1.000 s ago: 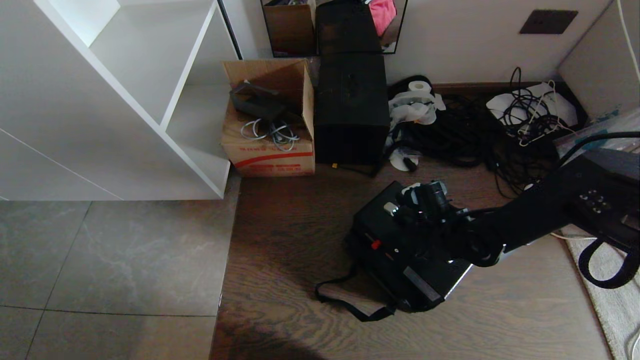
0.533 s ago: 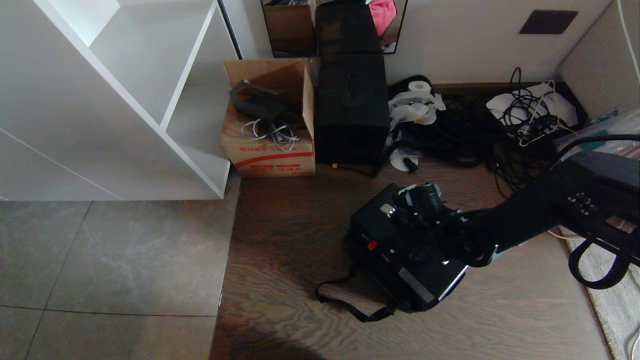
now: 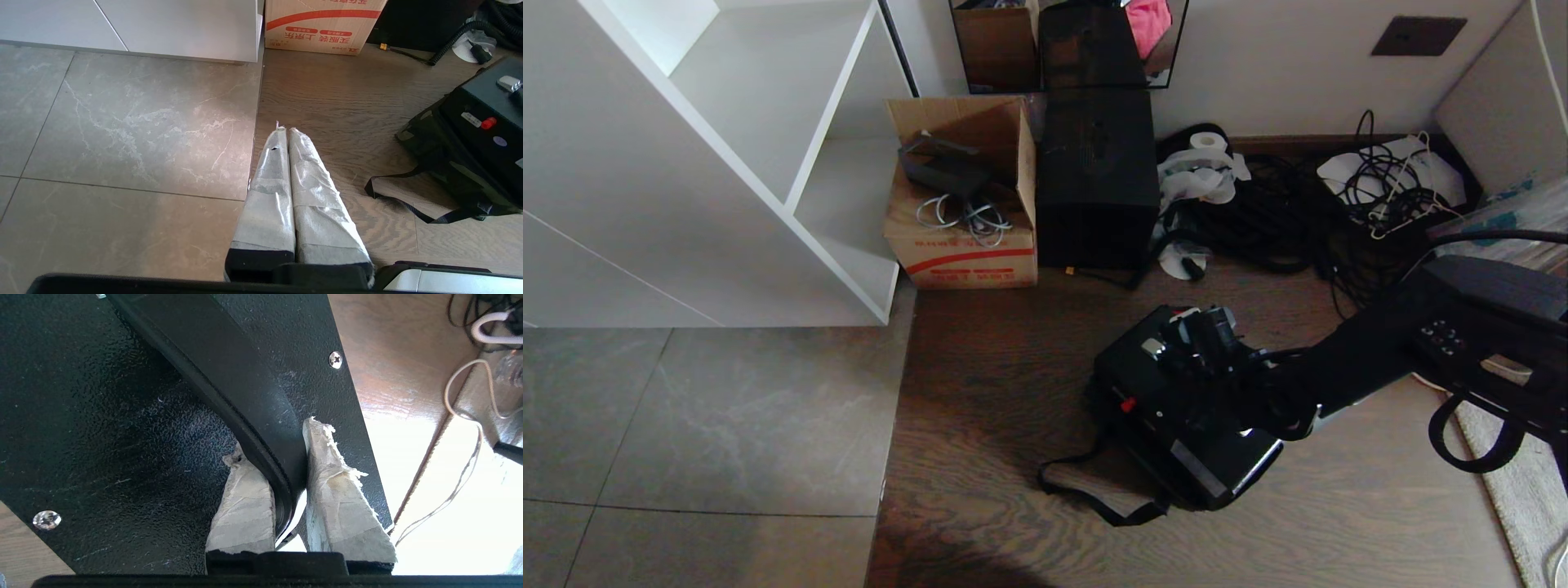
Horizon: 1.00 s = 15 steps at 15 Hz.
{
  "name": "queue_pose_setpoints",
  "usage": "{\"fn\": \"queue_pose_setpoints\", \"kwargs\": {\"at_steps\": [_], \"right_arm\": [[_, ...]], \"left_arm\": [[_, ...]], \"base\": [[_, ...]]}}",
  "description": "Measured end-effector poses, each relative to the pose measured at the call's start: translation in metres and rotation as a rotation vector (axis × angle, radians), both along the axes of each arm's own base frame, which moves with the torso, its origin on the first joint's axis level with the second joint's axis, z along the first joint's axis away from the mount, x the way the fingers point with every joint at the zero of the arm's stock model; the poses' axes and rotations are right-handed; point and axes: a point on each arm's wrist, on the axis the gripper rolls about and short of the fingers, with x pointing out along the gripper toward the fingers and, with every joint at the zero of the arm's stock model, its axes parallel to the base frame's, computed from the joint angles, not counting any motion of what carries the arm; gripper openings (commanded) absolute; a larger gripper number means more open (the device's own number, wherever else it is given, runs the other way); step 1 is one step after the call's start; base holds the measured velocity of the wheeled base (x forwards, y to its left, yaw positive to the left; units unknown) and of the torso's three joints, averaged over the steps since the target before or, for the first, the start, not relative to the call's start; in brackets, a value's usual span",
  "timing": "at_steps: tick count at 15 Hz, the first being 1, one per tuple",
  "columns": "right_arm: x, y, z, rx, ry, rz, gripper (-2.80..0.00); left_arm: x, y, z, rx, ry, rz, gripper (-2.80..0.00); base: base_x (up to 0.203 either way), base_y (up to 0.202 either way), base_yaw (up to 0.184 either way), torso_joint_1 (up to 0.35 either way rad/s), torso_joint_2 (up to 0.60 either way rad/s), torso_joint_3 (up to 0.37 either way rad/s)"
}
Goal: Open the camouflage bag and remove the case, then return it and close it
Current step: Place the black box back
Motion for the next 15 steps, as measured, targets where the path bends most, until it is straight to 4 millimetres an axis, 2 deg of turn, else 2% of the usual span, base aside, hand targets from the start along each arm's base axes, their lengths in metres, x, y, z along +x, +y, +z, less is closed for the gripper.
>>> {"fn": "queue_pose_setpoints", "kwargs": {"at_steps": [3,10,15], "right_arm": [[0.002,0.001,-0.001,0.001,0.000,0.001,-2.80],[0.011,0.005,0.021,0.037,-0.061,0.021,-2.80],[0.016,0.007,0.013,0.039,-0.058,0.016,-2.80]], "left_arm": [[0.000,0.000,0.000,-0.001,0.000,0.000,-2.80],[0.000,0.000,0.000,0.000,0.000,0.000,-2.80],[0.000,0.000,0.000,0.000,0.000,0.000,-2.80]], "base": [[0.000,0.000,0.000,0.000,0.00,0.000],[0.000,0.000,0.000,0.000,0.00,0.000],[0.000,0.000,0.000,0.000,0.00,0.000]]}}
